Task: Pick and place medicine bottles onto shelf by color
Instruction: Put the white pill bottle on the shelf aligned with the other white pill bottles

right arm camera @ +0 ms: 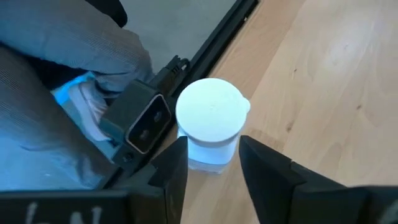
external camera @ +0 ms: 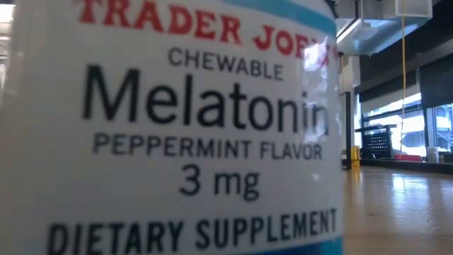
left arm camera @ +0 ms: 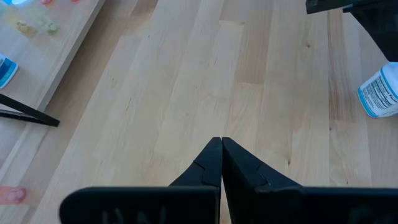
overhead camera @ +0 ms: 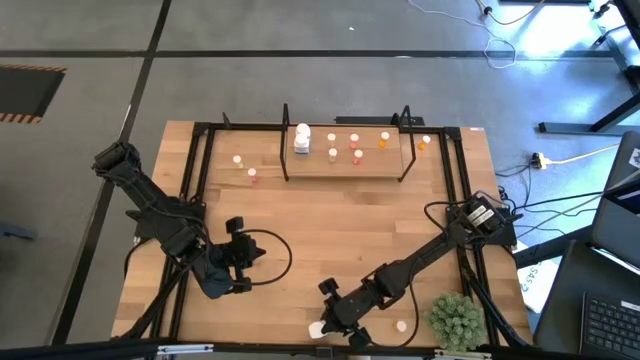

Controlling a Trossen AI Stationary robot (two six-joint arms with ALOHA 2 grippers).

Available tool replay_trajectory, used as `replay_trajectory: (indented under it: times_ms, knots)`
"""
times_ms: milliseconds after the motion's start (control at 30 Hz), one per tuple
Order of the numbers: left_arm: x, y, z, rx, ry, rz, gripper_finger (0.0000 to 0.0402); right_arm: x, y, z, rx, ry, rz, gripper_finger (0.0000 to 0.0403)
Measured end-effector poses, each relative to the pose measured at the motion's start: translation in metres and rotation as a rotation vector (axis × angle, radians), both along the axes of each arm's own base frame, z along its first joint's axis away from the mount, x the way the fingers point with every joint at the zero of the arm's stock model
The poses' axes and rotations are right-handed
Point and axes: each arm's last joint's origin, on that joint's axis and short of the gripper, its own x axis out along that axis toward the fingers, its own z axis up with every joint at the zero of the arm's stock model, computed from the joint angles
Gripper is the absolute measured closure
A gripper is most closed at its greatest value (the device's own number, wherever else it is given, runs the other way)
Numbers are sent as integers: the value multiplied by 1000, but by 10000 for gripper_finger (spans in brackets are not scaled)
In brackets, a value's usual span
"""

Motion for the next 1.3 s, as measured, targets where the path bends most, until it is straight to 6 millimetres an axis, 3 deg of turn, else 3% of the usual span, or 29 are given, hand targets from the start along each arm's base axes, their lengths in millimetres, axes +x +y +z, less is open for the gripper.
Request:
replay_trajectory:
  times_ms: [333,667,1100,1300]
  knots:
    - [0,-1,-1,-26,32,-35,401,-3,-2,2,-16,77,-44,256]
    - [0,-1,-1,-26,32,-35,401,7,-4,47,-8,160,-119,253]
    - [0,-1,-1,-28,32,-35,401,14,-7,53,66,160,-169,144]
    - [0,-1,-1,-29,33,-35,401,15,-1,62,118,139,-140,133]
